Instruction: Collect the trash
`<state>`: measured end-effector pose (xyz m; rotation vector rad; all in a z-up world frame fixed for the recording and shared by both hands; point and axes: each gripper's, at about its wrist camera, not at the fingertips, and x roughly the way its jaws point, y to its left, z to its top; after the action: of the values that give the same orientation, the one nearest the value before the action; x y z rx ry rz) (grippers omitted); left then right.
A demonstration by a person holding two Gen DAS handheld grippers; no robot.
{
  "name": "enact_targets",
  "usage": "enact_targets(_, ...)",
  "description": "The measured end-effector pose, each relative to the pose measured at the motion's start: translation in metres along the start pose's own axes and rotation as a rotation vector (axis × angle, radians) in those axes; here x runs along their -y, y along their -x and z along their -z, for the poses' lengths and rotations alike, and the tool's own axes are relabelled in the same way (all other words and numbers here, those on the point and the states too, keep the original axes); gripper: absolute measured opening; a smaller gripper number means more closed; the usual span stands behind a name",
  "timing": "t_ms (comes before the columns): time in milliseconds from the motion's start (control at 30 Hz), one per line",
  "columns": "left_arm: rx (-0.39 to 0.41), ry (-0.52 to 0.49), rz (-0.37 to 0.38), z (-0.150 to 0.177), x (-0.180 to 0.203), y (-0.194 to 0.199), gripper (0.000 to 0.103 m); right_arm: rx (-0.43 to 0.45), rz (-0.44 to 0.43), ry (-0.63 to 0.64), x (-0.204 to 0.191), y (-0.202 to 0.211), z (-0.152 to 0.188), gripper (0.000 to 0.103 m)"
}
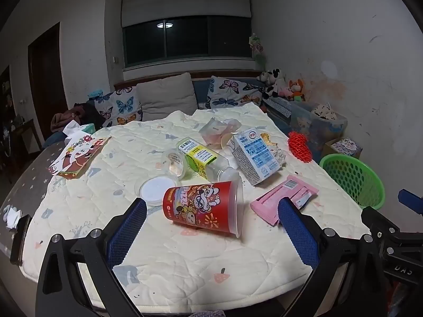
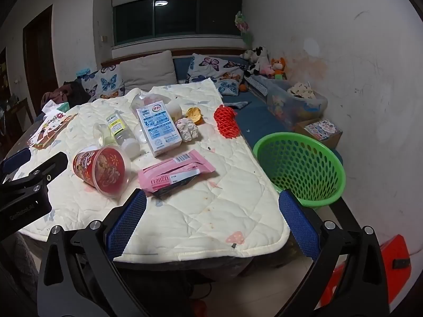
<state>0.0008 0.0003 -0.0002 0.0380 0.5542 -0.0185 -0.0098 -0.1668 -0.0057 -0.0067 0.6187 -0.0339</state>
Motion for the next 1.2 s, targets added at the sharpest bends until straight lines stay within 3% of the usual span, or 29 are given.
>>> enact_targets(1200, 0.003, -0.001, 0.001, 0.0077, -0.0058, 0.0000, 0.096, -0.006, -0.005, -0.007, 0.0015, -0.0050, 0.0013, 0.099)
